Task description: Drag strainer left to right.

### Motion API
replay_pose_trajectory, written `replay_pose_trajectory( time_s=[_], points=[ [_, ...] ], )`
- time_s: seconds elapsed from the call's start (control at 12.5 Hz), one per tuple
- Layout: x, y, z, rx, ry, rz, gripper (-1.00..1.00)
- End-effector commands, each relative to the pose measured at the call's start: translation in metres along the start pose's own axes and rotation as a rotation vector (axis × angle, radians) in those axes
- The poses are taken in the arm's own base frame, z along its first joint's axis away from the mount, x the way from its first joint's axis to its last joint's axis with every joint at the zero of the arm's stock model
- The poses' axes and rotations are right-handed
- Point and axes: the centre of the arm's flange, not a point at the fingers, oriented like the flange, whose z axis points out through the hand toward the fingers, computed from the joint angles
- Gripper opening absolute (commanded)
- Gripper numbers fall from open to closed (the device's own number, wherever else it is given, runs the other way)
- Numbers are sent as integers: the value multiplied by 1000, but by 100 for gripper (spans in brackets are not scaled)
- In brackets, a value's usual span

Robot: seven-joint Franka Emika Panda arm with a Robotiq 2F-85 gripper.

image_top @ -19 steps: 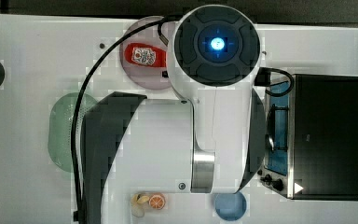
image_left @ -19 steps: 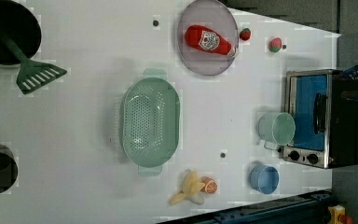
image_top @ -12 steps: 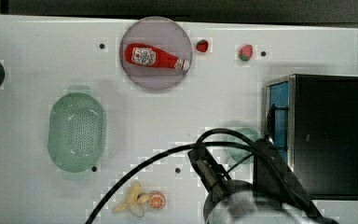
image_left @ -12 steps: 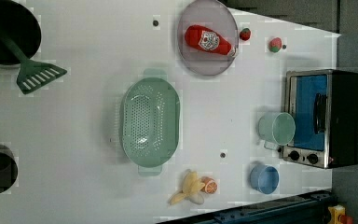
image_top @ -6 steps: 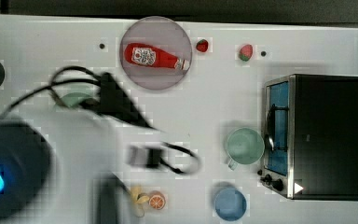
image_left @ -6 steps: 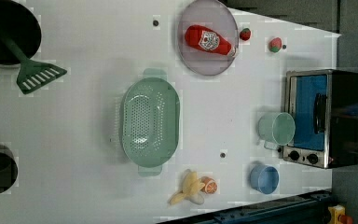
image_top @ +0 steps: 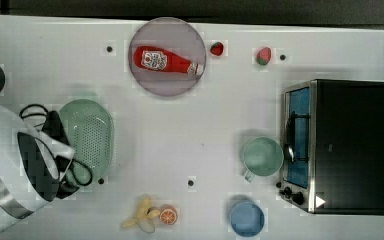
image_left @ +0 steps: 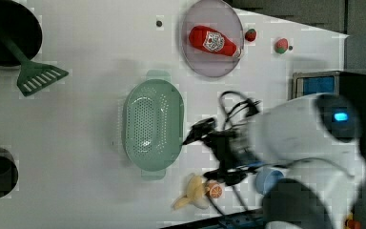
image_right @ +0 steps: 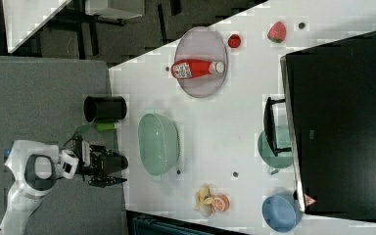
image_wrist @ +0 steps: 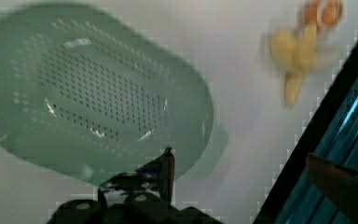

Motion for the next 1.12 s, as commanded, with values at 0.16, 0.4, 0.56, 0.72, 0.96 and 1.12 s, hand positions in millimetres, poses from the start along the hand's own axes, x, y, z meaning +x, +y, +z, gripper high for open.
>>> replay_pose_trajectory(
  time_s=[0.16, 0.4, 0.56, 0.72, 0.96, 1.12],
  points=[
    [15, -22, 12, 163, -32, 298, 100],
    [25, -37, 77, 213, -70, 291, 100],
    [31, -41, 114, 240, -107, 303, 100],
    [40, -47, 140, 258, -135, 322, 100],
    [57, -54, 170, 251, -126, 341, 100],
    [67, -55, 183, 246, -105, 348, 100]
  ],
)
